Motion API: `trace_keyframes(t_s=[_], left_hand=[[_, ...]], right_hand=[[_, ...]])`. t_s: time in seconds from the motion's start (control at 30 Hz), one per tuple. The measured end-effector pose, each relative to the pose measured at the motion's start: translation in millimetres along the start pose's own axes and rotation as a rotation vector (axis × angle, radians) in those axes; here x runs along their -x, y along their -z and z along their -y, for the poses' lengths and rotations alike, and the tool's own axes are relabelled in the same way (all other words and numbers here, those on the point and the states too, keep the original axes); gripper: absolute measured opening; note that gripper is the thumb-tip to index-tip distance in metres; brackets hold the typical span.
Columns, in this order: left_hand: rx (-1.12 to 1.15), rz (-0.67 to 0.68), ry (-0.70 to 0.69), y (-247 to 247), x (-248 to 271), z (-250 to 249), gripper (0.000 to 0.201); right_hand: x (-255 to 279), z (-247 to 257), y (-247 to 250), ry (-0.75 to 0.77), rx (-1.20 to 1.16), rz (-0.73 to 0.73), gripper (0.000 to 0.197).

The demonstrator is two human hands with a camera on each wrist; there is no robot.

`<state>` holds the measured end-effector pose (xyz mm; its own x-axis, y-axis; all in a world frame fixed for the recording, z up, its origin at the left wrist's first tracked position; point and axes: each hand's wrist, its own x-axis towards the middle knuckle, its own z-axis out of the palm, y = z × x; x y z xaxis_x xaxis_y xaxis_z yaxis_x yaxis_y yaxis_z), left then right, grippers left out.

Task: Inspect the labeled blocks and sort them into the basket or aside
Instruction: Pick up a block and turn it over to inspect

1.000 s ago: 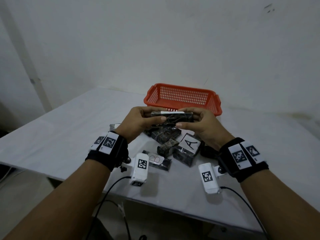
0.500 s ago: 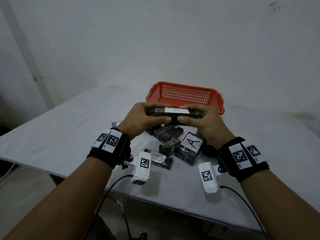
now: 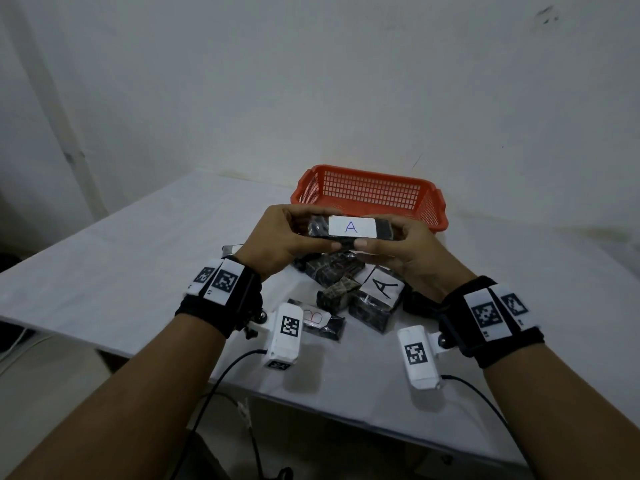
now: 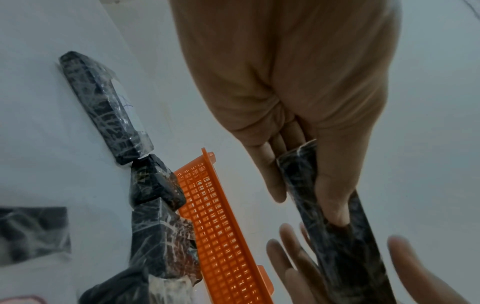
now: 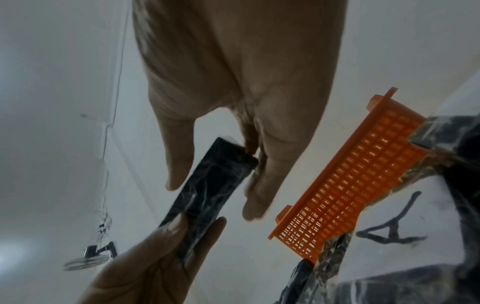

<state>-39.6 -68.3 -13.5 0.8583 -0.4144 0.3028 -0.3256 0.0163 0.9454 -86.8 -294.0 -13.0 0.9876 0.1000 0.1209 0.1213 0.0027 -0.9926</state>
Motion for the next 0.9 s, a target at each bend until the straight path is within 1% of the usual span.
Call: trace_keyframes(t_s=[0.07, 0.17, 0.23, 0.27, 0.33, 0.37, 0.43, 0.53, 0.63, 0.7, 0.8, 0.9], left_hand=[[0.001, 0.003, -0.009, 0, 0, 2, 0.053], [0.028, 0.049, 0.034, -2, 0, 5, 0.060], [0.092, 0.074, 0.104, -6, 0, 6, 0.064], [0.140, 0.077, 0.125, -7, 0, 6, 0.060], [0.192, 0.048, 0.135, -9, 1, 5, 0.045], [0.195, 0.033, 0.136, -10, 1, 5, 0.038], [0.179, 0.017, 0.126, -10, 2, 4, 0.032], [0.140, 0.013, 0.108, -10, 2, 4, 0.032], [0.207, 0.026, 0.131, -11, 2, 6, 0.035], [0.244, 0.055, 0.143, -10, 2, 8, 0.037], [0.246, 0.050, 0.149, -9, 4, 10, 0.035], [0.297, 0.039, 0.163, -6, 3, 11, 0.037]], right_hand=[[1, 3, -2, -0.065, -0.081, 0.036, 0.042], [2, 3, -3, -0.055, -0.185, 0.014, 0.035], [2, 4, -3, -0.030, -0.200, -0.018, 0.040], [3, 4, -2, -0.021, -0.186, -0.030, 0.045], [3, 4, -2, -0.009, -0.157, -0.028, 0.052], [3, 3, -2, -0.008, -0.144, -0.023, 0.053], [2, 3, -3, -0.003, -0.127, -0.032, 0.050], [2, 4, -7, 0.030, -0.072, -0.093, 0.048], [3, 3, -9, 0.062, -0.020, -0.151, 0.047], [2, 2, -10, 0.071, -0.017, -0.162, 0.049], [3, 3, -7, 0.023, -0.114, -0.112, 0.053], [7, 5, -1, -0.012, -0.167, -0.043, 0.052]])
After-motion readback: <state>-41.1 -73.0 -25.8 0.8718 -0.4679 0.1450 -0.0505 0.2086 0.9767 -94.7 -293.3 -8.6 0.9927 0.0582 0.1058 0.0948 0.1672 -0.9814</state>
